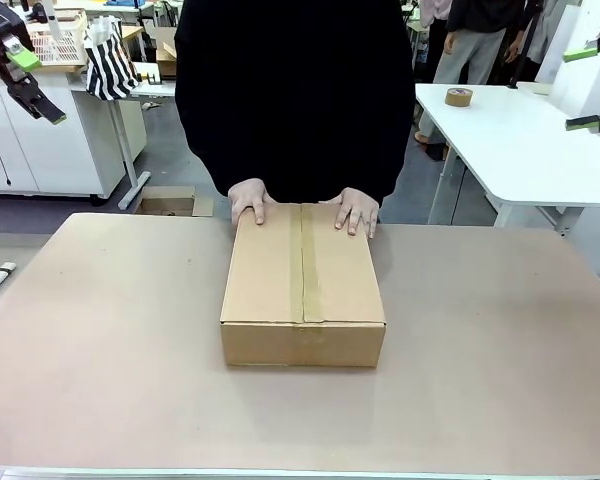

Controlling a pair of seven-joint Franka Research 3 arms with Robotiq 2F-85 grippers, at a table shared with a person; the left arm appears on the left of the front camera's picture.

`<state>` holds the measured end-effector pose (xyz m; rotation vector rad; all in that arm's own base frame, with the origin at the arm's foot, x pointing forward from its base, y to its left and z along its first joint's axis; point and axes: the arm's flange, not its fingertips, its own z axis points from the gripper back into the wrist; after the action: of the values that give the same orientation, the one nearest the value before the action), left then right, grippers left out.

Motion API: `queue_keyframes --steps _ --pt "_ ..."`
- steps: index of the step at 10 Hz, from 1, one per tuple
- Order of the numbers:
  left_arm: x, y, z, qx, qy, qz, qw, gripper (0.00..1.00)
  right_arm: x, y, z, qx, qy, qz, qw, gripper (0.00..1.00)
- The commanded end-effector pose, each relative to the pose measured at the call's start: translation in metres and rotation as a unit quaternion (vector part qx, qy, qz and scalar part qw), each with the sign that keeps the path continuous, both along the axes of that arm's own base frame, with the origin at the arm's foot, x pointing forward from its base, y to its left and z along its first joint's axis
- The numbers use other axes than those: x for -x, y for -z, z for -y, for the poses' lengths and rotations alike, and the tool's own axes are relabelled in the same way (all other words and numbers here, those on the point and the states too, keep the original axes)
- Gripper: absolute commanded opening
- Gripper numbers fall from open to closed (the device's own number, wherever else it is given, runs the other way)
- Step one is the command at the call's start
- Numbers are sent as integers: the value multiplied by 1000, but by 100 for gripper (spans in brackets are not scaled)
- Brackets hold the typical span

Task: Pack the gift set into the box.
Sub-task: Press and hold the closed box until the human finishes sealing it.

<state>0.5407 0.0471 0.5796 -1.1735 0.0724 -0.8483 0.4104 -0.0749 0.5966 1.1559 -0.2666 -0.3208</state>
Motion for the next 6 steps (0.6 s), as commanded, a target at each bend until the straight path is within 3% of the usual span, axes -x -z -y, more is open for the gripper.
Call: queue_keyframes --steps 1,2,4,5,6 --pt "-2 -25 45 9 37 153 988 100 2 -21 -48 -4 -95 219 971 100" --pt "2 -13 75 -4 42 219 975 100 1 -6 -86 31 -120 282 951 100" --pt "22 9 105 18 46 289 956 100 19 14 -134 -29 -214 323 921 100" --pt "23 15 103 -51 23 238 970 100 7 -24 -90 36 -129 210 969 100" --pt "-9 -30 104 2 44 252 967 100 7 -24 -90 36 -129 210 969 100"
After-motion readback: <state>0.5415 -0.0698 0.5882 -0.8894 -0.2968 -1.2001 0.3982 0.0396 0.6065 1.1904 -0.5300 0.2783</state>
